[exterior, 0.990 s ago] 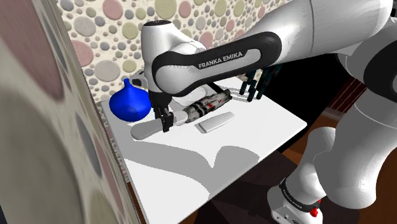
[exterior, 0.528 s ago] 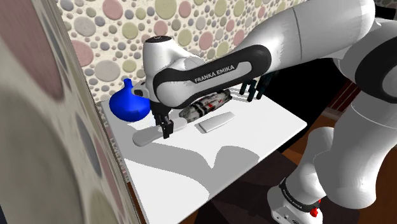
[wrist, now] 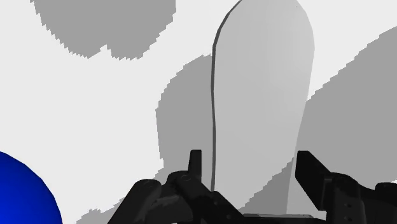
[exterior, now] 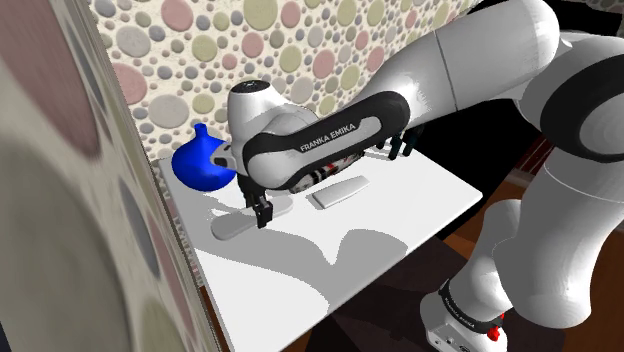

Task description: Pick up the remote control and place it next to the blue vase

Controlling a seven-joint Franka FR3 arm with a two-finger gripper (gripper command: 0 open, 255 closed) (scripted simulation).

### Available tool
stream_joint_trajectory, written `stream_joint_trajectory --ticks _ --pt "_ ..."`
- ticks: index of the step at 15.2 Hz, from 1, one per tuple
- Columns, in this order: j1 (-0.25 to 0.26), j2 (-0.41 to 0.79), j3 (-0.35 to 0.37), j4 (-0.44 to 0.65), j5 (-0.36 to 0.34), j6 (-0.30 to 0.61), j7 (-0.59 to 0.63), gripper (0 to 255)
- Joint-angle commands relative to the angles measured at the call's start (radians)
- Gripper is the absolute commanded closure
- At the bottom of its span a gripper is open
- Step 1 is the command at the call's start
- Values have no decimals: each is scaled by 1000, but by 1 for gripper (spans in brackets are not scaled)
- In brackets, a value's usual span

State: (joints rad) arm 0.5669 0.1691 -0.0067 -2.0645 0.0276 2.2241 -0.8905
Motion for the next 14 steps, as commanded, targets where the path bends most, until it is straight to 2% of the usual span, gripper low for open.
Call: stream_joint_trajectory --ticks 1,8,9,14 --pt "0 13 0 -6 1 19 -1 255" --pt "0 13 0 -6 1 19 -1 255" --pt "0 13 0 -6 1 19 -1 0" --pt "0 13 0 -6 1 19 -1 0"
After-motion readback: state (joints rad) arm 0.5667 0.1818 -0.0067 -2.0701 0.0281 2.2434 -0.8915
